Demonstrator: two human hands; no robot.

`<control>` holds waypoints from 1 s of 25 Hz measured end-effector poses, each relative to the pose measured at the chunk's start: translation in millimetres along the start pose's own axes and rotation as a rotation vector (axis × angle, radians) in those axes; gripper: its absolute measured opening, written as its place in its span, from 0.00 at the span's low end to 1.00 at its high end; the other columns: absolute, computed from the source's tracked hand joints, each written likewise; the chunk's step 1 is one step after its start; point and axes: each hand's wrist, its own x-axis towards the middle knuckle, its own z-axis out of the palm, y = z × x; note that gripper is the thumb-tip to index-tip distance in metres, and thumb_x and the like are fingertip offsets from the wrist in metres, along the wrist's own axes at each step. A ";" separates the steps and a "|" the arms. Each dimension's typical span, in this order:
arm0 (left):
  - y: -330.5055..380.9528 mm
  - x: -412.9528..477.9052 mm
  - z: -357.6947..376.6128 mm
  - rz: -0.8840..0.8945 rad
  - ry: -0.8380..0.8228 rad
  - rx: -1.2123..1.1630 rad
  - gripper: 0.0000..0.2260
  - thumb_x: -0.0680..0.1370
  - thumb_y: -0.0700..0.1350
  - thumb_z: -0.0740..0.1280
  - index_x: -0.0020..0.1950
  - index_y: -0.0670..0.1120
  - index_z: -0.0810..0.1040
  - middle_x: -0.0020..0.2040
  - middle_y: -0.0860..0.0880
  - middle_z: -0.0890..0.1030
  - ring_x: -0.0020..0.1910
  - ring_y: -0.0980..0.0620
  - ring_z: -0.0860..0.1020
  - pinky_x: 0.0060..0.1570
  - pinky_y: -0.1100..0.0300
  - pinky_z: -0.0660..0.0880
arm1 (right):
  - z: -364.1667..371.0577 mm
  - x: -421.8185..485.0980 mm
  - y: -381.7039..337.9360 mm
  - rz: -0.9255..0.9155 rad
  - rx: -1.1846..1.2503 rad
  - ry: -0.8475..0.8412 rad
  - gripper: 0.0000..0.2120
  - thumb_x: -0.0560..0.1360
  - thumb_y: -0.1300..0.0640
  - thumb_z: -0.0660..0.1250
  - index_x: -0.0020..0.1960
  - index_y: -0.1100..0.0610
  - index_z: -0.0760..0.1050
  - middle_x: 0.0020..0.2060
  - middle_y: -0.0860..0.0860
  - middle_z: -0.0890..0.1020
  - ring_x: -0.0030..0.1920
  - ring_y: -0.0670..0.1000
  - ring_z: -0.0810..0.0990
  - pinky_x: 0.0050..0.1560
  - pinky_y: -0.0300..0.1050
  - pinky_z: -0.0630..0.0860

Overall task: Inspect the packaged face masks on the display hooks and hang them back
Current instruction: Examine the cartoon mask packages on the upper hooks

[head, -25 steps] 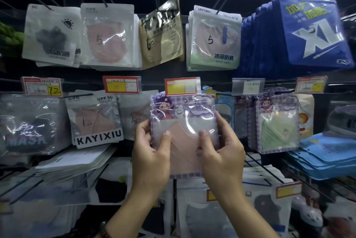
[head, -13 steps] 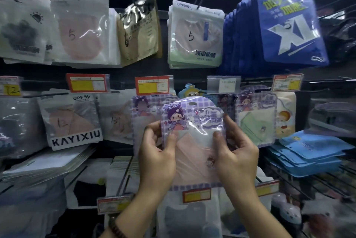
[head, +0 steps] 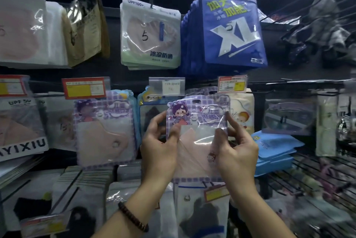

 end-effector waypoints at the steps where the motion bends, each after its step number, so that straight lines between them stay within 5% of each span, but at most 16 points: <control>1: -0.3 -0.6 7.3 0.010 -0.002 0.004 0.16 0.80 0.49 0.76 0.65 0.62 0.80 0.50 0.55 0.88 0.49 0.54 0.87 0.49 0.49 0.85 | -5.2 4.8 1.7 -0.014 -0.004 0.011 0.20 0.82 0.59 0.72 0.71 0.43 0.80 0.46 0.54 0.83 0.27 0.41 0.77 0.30 0.36 0.77; 7: 6.2 -5.4 42.6 0.048 0.003 -0.020 0.16 0.80 0.49 0.76 0.66 0.59 0.80 0.47 0.53 0.88 0.45 0.56 0.86 0.45 0.57 0.84 | -29.4 29.1 5.6 -0.091 0.011 0.000 0.21 0.83 0.59 0.71 0.73 0.45 0.79 0.41 0.41 0.86 0.28 0.41 0.75 0.29 0.37 0.77; 11: 8.7 -5.8 57.7 0.122 0.020 -0.047 0.19 0.79 0.46 0.76 0.69 0.57 0.80 0.43 0.52 0.86 0.40 0.57 0.84 0.40 0.64 0.80 | -37.4 40.1 10.6 -0.131 0.017 0.037 0.21 0.82 0.58 0.72 0.72 0.43 0.80 0.36 0.45 0.80 0.29 0.47 0.71 0.29 0.45 0.74; 15: 7.9 2.2 68.1 0.180 -0.022 0.006 0.26 0.80 0.45 0.76 0.74 0.65 0.75 0.40 0.52 0.84 0.39 0.58 0.81 0.42 0.61 0.80 | -43.2 54.3 17.0 -0.140 -0.058 0.025 0.15 0.83 0.57 0.72 0.68 0.46 0.84 0.45 0.37 0.86 0.38 0.59 0.78 0.38 0.51 0.77; 19: 5.6 9.3 74.0 0.183 -0.070 0.101 0.19 0.82 0.49 0.73 0.70 0.66 0.80 0.45 0.50 0.88 0.34 0.57 0.74 0.33 0.52 0.79 | -43.2 75.4 24.8 -0.097 -0.102 -0.002 0.14 0.84 0.55 0.71 0.66 0.43 0.85 0.45 0.47 0.87 0.29 0.46 0.68 0.34 0.45 0.69; 21: 4.1 10.3 73.7 0.176 -0.079 0.148 0.16 0.82 0.50 0.72 0.69 0.63 0.82 0.39 0.50 0.84 0.29 0.59 0.68 0.27 0.62 0.70 | -42.3 80.3 25.8 -0.081 -0.119 -0.026 0.15 0.83 0.56 0.70 0.66 0.42 0.85 0.43 0.45 0.88 0.28 0.44 0.68 0.35 0.44 0.68; 23: 3.6 9.9 70.7 0.165 -0.103 0.198 0.15 0.83 0.51 0.70 0.69 0.63 0.82 0.33 0.52 0.78 0.27 0.60 0.67 0.28 0.69 0.68 | -40.1 80.9 25.5 -0.063 -0.175 -0.039 0.16 0.83 0.57 0.69 0.66 0.41 0.84 0.44 0.43 0.88 0.27 0.45 0.71 0.34 0.45 0.70; 25: 4.0 10.7 68.7 0.176 -0.128 0.283 0.16 0.84 0.53 0.69 0.71 0.64 0.79 0.36 0.52 0.79 0.33 0.57 0.77 0.34 0.68 0.75 | -37.6 81.4 23.7 -0.055 -0.237 -0.052 0.17 0.82 0.57 0.70 0.68 0.43 0.84 0.49 0.39 0.87 0.36 0.47 0.81 0.42 0.50 0.80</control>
